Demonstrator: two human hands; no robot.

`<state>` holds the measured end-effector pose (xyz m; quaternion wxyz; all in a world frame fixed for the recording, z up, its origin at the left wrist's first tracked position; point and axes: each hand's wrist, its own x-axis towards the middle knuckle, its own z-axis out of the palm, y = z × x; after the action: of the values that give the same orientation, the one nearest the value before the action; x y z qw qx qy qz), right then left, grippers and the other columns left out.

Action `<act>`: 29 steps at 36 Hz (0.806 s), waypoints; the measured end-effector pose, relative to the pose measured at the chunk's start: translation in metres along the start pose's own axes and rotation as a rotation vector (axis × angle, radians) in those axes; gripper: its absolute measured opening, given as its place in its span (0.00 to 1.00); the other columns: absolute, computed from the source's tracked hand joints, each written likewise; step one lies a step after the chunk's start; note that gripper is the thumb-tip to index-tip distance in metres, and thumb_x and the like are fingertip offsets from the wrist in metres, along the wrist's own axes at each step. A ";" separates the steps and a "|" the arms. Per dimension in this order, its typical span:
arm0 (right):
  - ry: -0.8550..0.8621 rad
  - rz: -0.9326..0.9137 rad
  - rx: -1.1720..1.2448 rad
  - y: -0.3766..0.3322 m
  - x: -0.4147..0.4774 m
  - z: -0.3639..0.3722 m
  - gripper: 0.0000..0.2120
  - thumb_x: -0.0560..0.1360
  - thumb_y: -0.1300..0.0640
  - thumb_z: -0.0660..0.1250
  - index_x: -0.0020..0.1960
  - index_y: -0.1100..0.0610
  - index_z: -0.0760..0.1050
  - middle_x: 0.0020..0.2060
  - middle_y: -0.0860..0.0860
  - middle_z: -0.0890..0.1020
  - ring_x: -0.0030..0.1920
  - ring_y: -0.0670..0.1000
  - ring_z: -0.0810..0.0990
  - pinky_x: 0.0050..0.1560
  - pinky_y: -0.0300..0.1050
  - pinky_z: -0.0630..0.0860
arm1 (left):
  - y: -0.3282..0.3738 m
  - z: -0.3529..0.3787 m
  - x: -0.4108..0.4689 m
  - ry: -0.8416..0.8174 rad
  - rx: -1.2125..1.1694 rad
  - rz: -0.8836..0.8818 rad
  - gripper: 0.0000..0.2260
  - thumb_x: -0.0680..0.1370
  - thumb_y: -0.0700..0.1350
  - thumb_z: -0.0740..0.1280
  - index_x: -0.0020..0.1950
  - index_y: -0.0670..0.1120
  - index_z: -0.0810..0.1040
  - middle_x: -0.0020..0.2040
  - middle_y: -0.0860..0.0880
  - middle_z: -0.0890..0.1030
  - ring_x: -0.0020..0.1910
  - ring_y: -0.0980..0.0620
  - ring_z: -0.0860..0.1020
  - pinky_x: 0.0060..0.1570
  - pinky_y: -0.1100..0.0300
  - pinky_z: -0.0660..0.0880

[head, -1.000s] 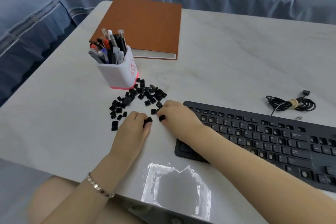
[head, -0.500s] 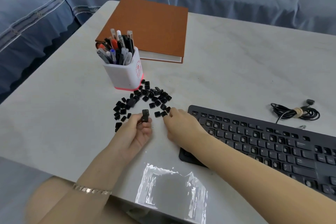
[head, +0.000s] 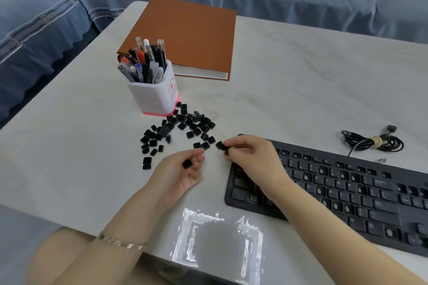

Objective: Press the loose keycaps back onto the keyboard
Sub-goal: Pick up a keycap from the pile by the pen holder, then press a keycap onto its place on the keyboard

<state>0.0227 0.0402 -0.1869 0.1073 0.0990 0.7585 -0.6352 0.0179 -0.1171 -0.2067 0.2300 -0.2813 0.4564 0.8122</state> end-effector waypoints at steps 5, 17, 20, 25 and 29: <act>0.010 -0.076 0.126 0.003 -0.019 -0.019 0.14 0.71 0.71 0.67 0.43 0.53 0.80 0.39 0.43 0.85 0.41 0.42 0.82 0.41 0.31 0.74 | -0.009 0.019 -0.008 -0.053 0.207 0.059 0.10 0.79 0.34 0.57 0.50 0.35 0.79 0.31 0.49 0.72 0.26 0.57 0.66 0.26 0.67 0.65; 0.144 -0.299 0.089 0.019 -0.053 -0.046 0.22 0.68 0.77 0.67 0.43 0.49 0.79 0.44 0.45 0.82 0.46 0.41 0.81 0.47 0.30 0.75 | -0.034 0.067 -0.026 -0.181 0.450 0.161 0.03 0.76 0.39 0.67 0.43 0.43 0.80 0.29 0.52 0.70 0.27 0.59 0.68 0.28 0.68 0.69; 0.190 -0.322 0.113 0.023 -0.059 -0.053 0.22 0.67 0.77 0.68 0.45 0.50 0.79 0.44 0.47 0.81 0.46 0.43 0.81 0.48 0.32 0.76 | -0.041 0.076 -0.031 -0.215 0.444 0.205 0.03 0.76 0.35 0.66 0.46 0.42 0.78 0.28 0.54 0.71 0.26 0.59 0.68 0.27 0.68 0.68; 0.271 -0.305 0.187 0.027 -0.069 -0.067 0.19 0.67 0.77 0.68 0.46 0.54 0.79 0.44 0.54 0.82 0.48 0.46 0.81 0.47 0.33 0.76 | -0.049 0.089 -0.037 -0.223 0.321 0.114 0.04 0.77 0.33 0.64 0.47 0.41 0.75 0.29 0.51 0.70 0.27 0.57 0.66 0.25 0.68 0.64; 0.320 -0.236 0.268 0.025 -0.077 -0.078 0.16 0.69 0.76 0.67 0.43 0.55 0.80 0.40 0.53 0.84 0.43 0.46 0.83 0.44 0.32 0.76 | -0.054 0.098 -0.037 -0.210 0.238 0.021 0.06 0.78 0.35 0.62 0.44 0.44 0.73 0.31 0.49 0.71 0.27 0.57 0.69 0.25 0.67 0.70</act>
<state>0.1013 0.1202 -0.1751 -0.1032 0.1224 0.6810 -0.7146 0.0555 -0.0099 -0.1733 0.2998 -0.1607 0.5257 0.7797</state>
